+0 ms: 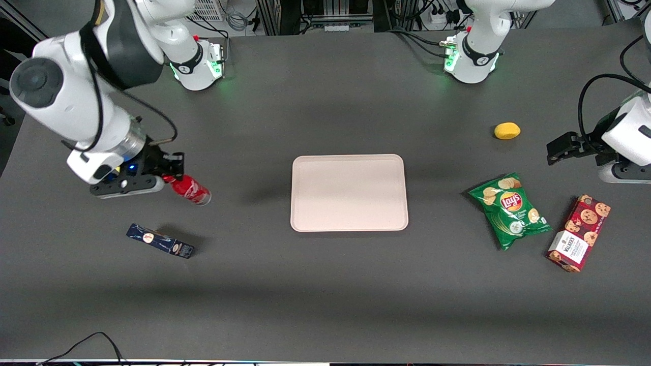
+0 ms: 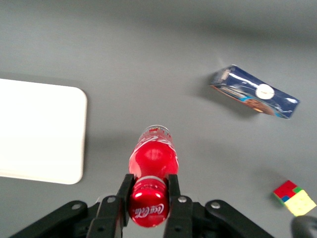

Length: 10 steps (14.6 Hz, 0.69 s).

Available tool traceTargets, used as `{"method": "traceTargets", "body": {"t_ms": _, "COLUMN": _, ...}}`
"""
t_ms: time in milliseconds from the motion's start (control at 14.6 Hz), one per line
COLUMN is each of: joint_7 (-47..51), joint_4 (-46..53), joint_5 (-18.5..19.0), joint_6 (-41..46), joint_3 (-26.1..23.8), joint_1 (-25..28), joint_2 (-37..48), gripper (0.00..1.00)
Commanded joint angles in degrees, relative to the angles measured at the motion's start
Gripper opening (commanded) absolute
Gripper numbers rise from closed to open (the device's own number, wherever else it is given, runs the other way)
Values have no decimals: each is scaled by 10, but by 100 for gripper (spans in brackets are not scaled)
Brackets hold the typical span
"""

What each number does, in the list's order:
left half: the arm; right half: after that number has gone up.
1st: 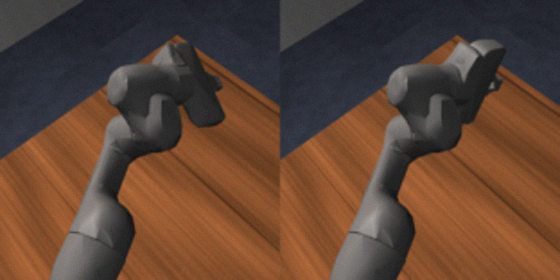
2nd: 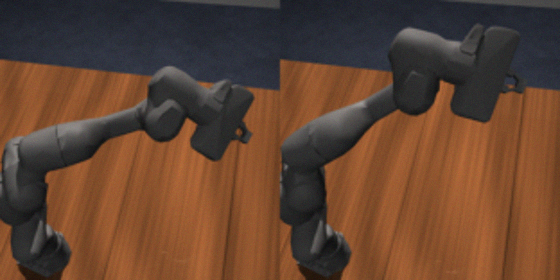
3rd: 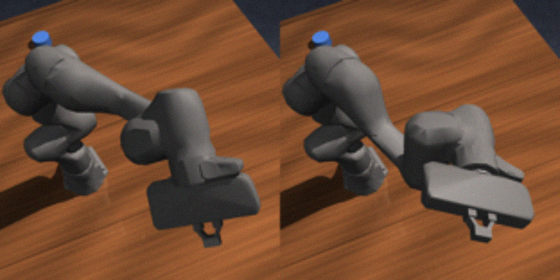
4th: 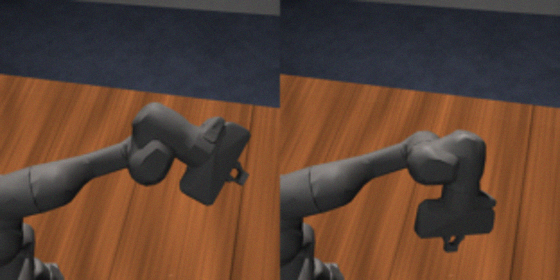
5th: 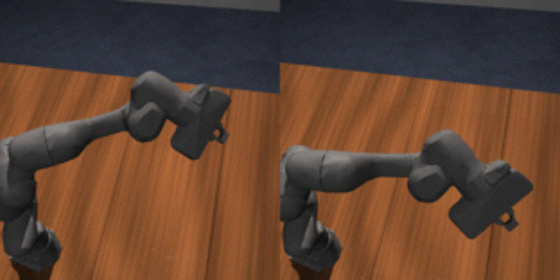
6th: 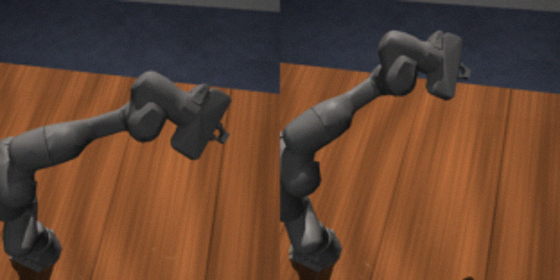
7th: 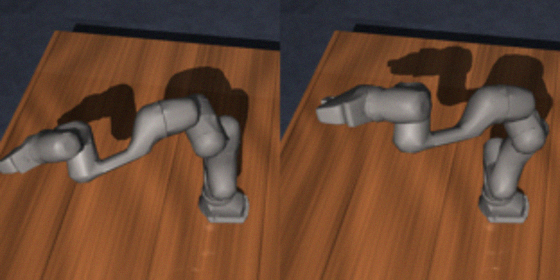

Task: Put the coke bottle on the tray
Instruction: 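Carry the bottle over the pink tray and lower it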

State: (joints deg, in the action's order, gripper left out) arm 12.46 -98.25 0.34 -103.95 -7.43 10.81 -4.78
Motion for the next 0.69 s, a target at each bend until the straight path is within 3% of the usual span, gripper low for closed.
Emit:
{"method": "traceTargets", "body": {"t_ms": 0, "joint_7": 83, "joint_4": 91, "joint_5": 0, "joint_6": 43, "joint_3": -28, "joint_1": 35, "joint_2": -42, "gripper": 0}}
{"method": "traceTargets", "body": {"t_ms": 275, "joint_7": 204, "joint_4": 224, "joint_5": 3, "joint_6": 99, "joint_3": -60, "joint_1": 80, "joint_2": -140, "gripper": 0}}
{"method": "traceTargets", "body": {"t_ms": 618, "joint_7": 305, "joint_4": 264, "joint_5": 10, "joint_6": 67, "joint_3": -62, "joint_1": 155, "joint_2": -236, "gripper": 0}}
